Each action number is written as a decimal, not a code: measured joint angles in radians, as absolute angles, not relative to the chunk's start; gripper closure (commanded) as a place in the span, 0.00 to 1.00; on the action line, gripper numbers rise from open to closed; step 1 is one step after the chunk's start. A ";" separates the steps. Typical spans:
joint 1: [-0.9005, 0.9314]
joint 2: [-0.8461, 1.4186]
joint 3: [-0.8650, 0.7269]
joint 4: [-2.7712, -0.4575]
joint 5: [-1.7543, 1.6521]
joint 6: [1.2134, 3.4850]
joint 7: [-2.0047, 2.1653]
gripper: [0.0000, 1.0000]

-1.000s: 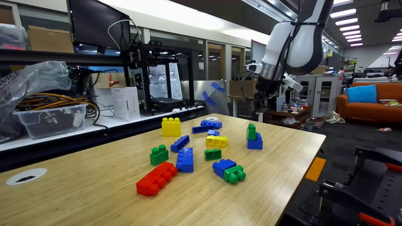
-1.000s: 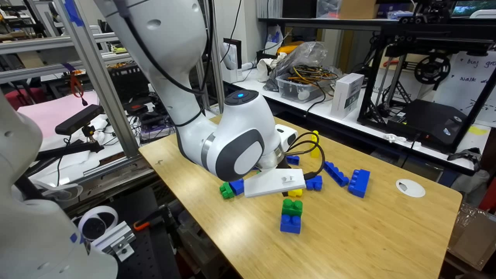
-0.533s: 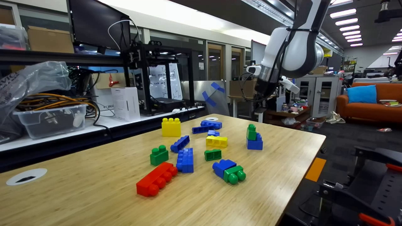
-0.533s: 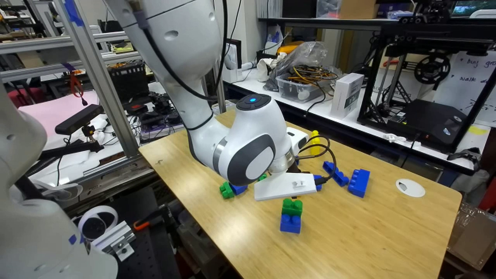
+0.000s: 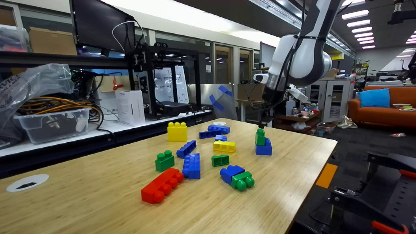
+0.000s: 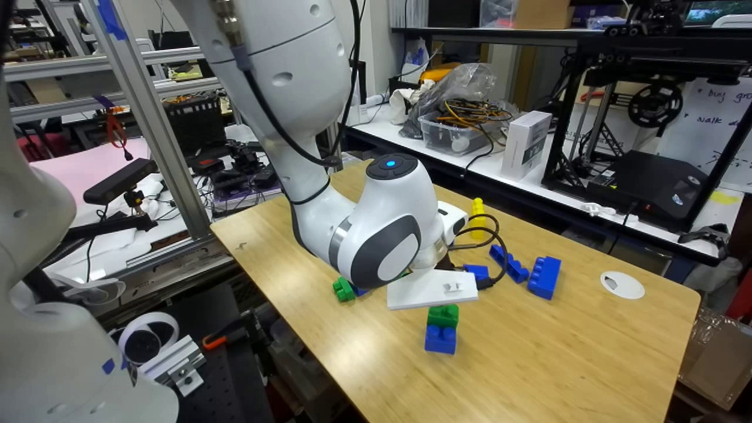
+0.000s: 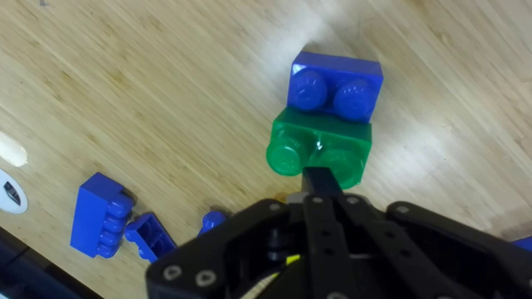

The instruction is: Place the square blue block upright, put one of the green blocks on top of the square blue block

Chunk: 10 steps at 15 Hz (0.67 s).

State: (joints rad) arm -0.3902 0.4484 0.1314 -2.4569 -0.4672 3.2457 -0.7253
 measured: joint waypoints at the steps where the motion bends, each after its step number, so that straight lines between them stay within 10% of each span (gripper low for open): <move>1: -0.397 0.459 0.138 -2.453 -0.467 3.244 -0.727 1.00; 10: -0.430 0.481 0.172 -2.428 -0.468 3.212 -0.740 1.00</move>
